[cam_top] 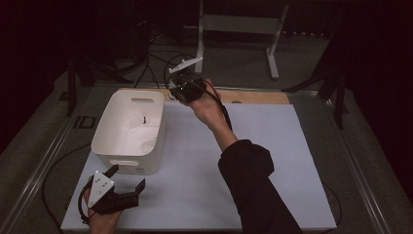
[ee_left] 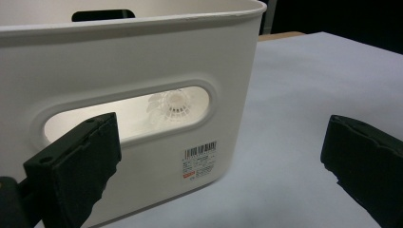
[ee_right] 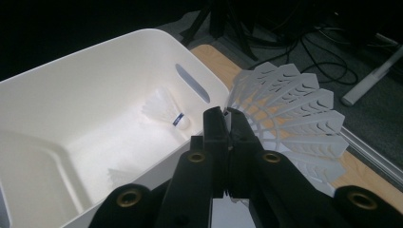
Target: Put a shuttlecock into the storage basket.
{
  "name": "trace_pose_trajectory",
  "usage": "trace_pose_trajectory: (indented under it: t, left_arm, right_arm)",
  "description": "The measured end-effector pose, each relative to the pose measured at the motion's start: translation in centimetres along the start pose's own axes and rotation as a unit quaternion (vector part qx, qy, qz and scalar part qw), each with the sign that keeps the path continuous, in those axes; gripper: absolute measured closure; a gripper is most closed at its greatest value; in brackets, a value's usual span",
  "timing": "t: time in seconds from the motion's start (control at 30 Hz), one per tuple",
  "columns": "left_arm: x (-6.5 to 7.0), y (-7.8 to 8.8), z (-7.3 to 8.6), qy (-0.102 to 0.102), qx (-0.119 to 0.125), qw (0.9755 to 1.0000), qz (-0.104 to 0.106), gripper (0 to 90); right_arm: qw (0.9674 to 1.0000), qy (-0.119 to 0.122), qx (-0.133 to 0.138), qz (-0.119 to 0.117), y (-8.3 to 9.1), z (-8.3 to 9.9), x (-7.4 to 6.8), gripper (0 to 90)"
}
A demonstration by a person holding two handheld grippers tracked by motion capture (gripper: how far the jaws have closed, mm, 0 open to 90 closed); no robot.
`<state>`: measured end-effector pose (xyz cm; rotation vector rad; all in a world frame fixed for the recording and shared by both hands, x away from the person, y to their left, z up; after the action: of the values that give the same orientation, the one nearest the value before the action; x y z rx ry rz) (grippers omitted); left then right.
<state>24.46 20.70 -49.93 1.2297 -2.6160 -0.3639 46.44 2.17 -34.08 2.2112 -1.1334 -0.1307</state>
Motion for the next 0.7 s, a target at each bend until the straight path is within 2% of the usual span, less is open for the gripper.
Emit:
trace_pose_trajectory:
  t: [0.7]
  left_arm:
    - [0.0, 0.0, 0.0, 0.000, 0.001, 1.0000, 0.000, 0.3]
  right_arm:
    - [0.9996, 0.018, 0.013, -0.017, 0.4, -0.7, -1.5, 88.7]
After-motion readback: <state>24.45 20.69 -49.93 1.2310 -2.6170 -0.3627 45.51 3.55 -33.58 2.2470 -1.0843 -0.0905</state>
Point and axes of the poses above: each handheld gripper's, and its own axes: y roughly backward along the jaws, z roughly out of its underside, x roughly to its right, the point moved 5 cm from there along -y, roughly forward along the jaws, and after that the axes turned 13 degrees about z, right-handed, at the moved point
